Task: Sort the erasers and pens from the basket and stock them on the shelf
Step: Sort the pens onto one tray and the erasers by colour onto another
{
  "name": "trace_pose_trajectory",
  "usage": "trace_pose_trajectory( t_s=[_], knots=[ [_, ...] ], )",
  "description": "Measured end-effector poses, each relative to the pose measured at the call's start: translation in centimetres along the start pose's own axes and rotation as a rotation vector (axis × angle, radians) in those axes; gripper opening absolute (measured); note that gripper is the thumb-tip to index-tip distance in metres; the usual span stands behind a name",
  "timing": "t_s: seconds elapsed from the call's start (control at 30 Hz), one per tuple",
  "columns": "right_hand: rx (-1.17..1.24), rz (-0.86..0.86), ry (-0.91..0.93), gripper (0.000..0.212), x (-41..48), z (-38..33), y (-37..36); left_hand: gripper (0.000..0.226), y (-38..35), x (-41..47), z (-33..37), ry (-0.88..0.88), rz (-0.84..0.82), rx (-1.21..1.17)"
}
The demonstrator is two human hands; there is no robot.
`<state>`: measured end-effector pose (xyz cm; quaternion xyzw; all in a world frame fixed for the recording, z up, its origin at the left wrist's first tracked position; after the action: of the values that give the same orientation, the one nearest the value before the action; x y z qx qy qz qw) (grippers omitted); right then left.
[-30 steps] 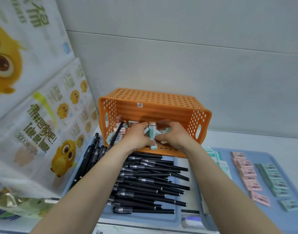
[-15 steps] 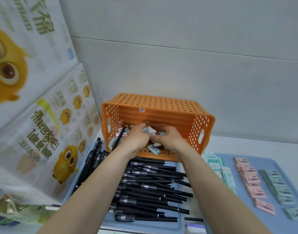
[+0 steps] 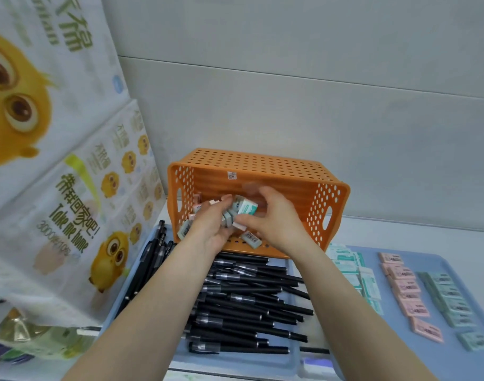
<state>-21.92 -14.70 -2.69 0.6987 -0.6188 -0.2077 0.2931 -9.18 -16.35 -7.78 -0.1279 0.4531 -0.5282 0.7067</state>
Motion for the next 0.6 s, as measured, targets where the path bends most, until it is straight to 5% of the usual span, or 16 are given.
trace_pose_trajectory(
  t_s=[0.13,0.3,0.47,0.6],
  knots=[
    [0.276,0.11,-0.138,0.018,-1.6,1.6,1.5,0.031,-0.2,-0.6,0.3,-0.069,0.011,0.031],
    [0.254,0.109,-0.06,0.008,-5.1,2.6,4.0,0.032,-2.2,-3.7,-0.2,-0.096,-0.127,0.155],
    [0.3,0.065,-0.066,0.015,-10.0,5.6,8.0,0.043,-3.7,-7.1,-2.4,-0.053,-0.298,0.278],
    [0.28,0.294,-0.151,0.024,-13.1,9.2,13.4,0.04,-4.3,-9.2,-4.0,-0.063,-0.336,0.283]
  ],
)
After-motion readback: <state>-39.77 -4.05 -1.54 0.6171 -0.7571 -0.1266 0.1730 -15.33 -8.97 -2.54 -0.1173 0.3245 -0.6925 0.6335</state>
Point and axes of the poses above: each hand's wrist, its own x-axis towards the middle knuckle, its own y-axis out of the back of the hand, z = x × y, the point moved 4 cm from there along x, towards the middle knuckle, and after that the axes turned 9 degrees about -x, right-handed, at the moved point
